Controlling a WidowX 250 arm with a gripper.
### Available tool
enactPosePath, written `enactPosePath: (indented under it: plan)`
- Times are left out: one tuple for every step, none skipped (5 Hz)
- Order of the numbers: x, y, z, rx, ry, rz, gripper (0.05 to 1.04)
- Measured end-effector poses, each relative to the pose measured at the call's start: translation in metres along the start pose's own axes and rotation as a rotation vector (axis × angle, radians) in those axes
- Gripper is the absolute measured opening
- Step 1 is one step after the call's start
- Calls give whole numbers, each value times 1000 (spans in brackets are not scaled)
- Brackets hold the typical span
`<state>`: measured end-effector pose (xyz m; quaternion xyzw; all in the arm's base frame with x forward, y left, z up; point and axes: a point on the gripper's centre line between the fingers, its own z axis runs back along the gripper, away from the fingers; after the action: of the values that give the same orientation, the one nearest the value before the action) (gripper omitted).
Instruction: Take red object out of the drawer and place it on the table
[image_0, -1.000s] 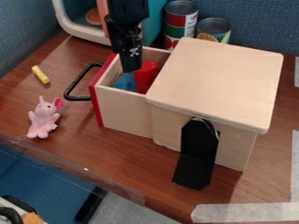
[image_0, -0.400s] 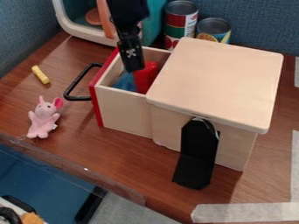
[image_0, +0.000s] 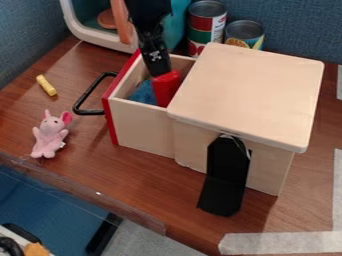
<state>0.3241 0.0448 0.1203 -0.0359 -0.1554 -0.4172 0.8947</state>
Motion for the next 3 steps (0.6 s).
enactPosePath:
  plan:
    - [-1,3,-7,-10,4,25,1000]
    - [-1,9,-12,-12,16,50,1001]
    - [-4,10,-21,-20,31,58,1000]
